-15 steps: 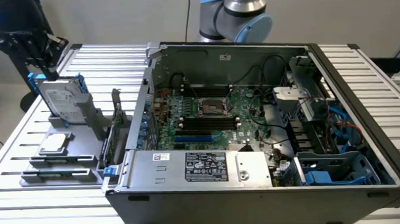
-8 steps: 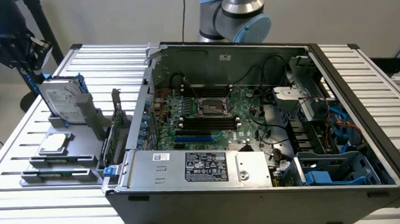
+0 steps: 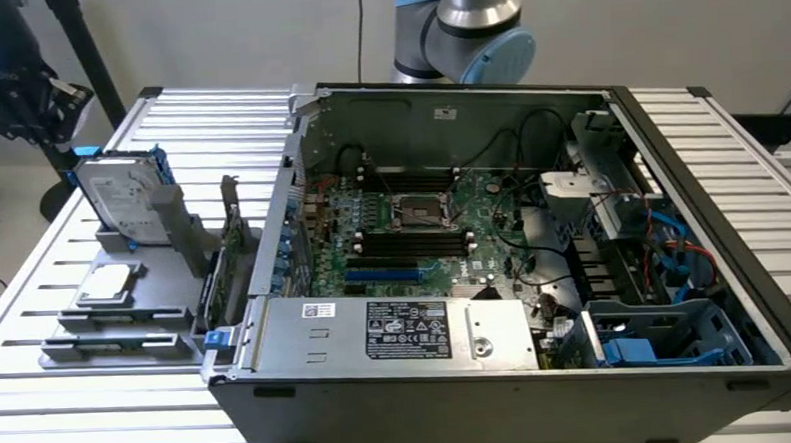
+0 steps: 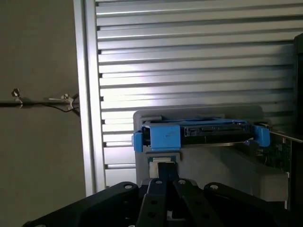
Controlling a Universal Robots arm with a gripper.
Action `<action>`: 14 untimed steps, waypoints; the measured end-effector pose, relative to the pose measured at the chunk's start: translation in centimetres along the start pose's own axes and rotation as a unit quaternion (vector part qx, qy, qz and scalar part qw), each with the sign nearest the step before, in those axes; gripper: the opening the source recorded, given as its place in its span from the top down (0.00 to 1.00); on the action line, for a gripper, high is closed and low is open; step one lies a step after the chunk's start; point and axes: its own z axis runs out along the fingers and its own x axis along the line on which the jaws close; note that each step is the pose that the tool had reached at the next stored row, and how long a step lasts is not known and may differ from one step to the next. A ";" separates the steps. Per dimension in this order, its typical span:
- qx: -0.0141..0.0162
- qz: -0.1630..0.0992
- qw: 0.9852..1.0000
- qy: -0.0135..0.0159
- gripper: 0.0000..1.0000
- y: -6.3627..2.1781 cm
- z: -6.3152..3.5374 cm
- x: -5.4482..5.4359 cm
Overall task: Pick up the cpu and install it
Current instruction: 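Reach for the cpu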
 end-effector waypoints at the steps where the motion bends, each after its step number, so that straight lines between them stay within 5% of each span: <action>1: 0.001 -0.003 1.000 0.000 0.89 -0.01 0.00 0.0; 8: 0.005 -0.017 1.000 0.000 0.89 -0.44 -0.11 0.1; 14: 0.005 -0.021 1.000 0.000 0.89 -1.35 -0.14 0.0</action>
